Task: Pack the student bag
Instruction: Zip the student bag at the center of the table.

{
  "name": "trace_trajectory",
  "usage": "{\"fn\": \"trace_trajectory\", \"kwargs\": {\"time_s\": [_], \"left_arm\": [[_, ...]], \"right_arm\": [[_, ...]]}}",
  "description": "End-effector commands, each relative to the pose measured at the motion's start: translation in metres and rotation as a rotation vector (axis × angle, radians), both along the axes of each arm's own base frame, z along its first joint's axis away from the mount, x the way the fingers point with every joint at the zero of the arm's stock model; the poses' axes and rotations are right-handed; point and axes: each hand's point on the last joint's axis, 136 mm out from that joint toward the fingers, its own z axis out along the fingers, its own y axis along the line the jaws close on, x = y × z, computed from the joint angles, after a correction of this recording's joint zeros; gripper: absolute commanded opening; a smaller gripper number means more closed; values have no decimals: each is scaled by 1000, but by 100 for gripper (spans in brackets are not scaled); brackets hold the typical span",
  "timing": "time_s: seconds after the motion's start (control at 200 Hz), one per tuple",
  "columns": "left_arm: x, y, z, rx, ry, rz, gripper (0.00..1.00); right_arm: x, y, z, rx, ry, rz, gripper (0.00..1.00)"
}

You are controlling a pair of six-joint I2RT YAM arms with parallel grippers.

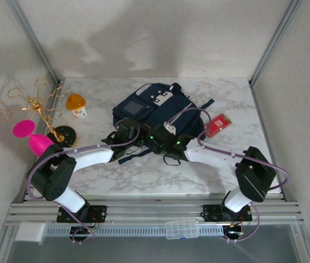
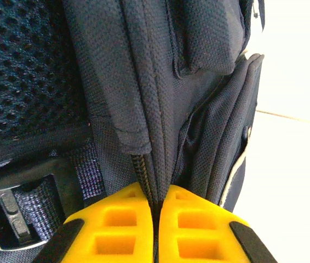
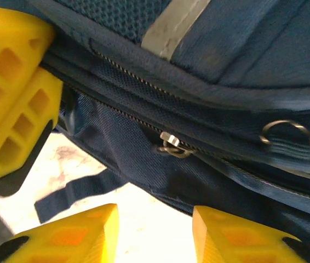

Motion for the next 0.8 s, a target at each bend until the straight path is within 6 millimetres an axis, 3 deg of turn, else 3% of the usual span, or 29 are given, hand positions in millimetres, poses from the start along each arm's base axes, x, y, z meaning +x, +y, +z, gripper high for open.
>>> {"fn": "trace_trajectory", "kwargs": {"time_s": [0.0,0.11,0.255,0.506,0.796], "left_arm": [[-3,-8,34,-68,-75,-8,0],[-6,-3,35,-60,-80,4,0],[-6,4,41,-37,-103,20,0],[-3,20,43,37,-117,58,0],[-1,18,42,40,-119,42,0]], "right_arm": [[24,0,14,14,-94,-158,38],[38,-5,17,-20,-147,-216,40],[44,-27,11,-109,-168,-299,38],[26,-54,15,-154,-148,-244,28],[40,-15,15,-116,-160,-31,17]]}}
